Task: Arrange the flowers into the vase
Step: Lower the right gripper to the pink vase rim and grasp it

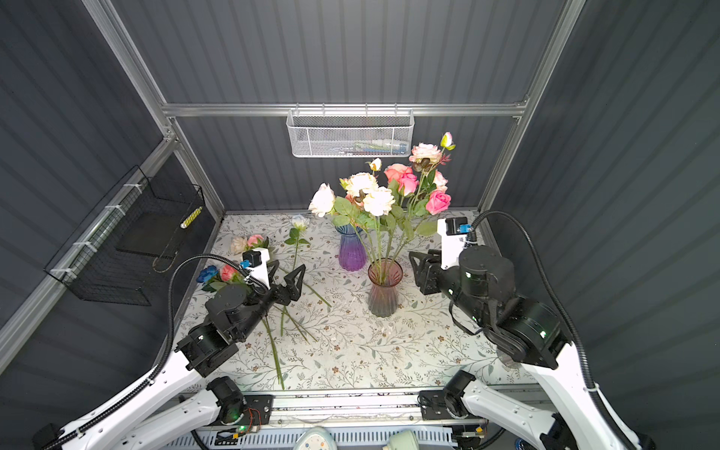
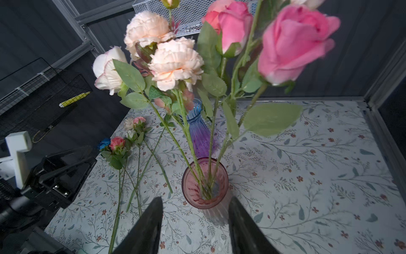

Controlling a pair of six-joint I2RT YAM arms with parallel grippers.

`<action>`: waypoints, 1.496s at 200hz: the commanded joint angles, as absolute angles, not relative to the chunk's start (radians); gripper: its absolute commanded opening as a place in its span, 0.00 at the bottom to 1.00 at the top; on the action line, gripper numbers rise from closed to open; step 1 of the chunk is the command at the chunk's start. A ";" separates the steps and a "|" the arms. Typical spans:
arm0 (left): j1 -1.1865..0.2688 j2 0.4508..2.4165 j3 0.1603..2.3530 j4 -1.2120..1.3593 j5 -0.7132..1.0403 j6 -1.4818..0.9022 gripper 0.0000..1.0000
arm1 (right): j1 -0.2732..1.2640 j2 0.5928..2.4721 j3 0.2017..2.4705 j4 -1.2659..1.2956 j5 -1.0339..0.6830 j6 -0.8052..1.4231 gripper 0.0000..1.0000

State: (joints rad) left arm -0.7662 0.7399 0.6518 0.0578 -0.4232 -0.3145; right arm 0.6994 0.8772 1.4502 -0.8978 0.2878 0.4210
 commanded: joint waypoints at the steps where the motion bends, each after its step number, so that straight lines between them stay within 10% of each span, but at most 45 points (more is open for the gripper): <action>1: -0.770 0.725 0.640 -0.034 -0.635 -0.424 0.89 | 0.663 0.929 1.462 -1.095 0.319 0.504 0.49; 64: -0.769 0.799 0.667 -0.242 -0.797 -0.579 0.94 | 0.495 1.105 1.483 -1.175 -0.067 0.558 0.48; 299: -0.768 0.752 0.560 -0.211 -0.724 -0.580 0.95 | 0.446 1.414 1.375 -0.998 -0.073 0.605 0.35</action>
State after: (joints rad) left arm -0.7662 0.7612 0.5785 -0.2237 -0.7288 -0.5911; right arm 0.4507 1.4132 1.3968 -1.0096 -0.0837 0.6025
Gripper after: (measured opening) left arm 0.955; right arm 0.353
